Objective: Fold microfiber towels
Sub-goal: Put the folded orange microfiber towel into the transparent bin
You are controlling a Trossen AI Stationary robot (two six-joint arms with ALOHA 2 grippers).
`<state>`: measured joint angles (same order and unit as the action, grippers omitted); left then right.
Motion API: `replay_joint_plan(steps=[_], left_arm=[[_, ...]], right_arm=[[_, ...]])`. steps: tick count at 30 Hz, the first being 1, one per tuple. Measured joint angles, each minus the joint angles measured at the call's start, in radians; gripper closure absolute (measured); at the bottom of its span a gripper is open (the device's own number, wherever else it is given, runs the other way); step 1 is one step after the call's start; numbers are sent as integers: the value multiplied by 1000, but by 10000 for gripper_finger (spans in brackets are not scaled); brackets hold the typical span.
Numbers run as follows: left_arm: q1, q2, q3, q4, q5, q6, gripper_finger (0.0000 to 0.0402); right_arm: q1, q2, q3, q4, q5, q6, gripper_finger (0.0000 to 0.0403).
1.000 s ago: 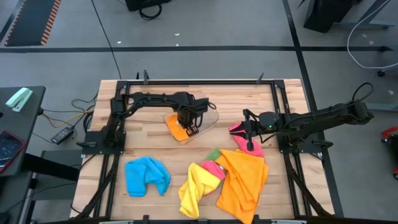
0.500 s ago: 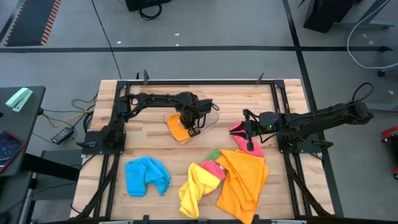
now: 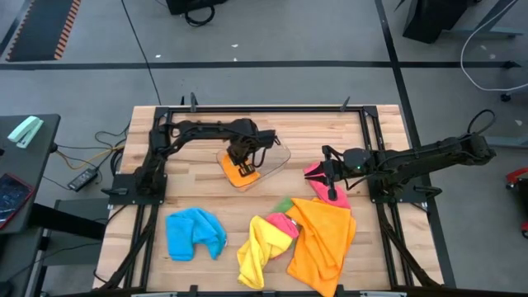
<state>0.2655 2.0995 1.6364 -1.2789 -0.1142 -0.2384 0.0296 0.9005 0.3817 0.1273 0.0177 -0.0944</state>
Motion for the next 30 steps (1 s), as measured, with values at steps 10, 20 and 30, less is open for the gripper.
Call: replay_joint_plan(steps=[10,20,30], left_arm=[[26,1,-34,37,2,41,385],[-36,-2,172,-7,3,66,393],[-58,30,78,154,199,165,383]], right_arm=[[0,0,0,3,0,-3,358],[0,0,0,-3,0,0,358],[0,0,0,-7,0,0,358]])
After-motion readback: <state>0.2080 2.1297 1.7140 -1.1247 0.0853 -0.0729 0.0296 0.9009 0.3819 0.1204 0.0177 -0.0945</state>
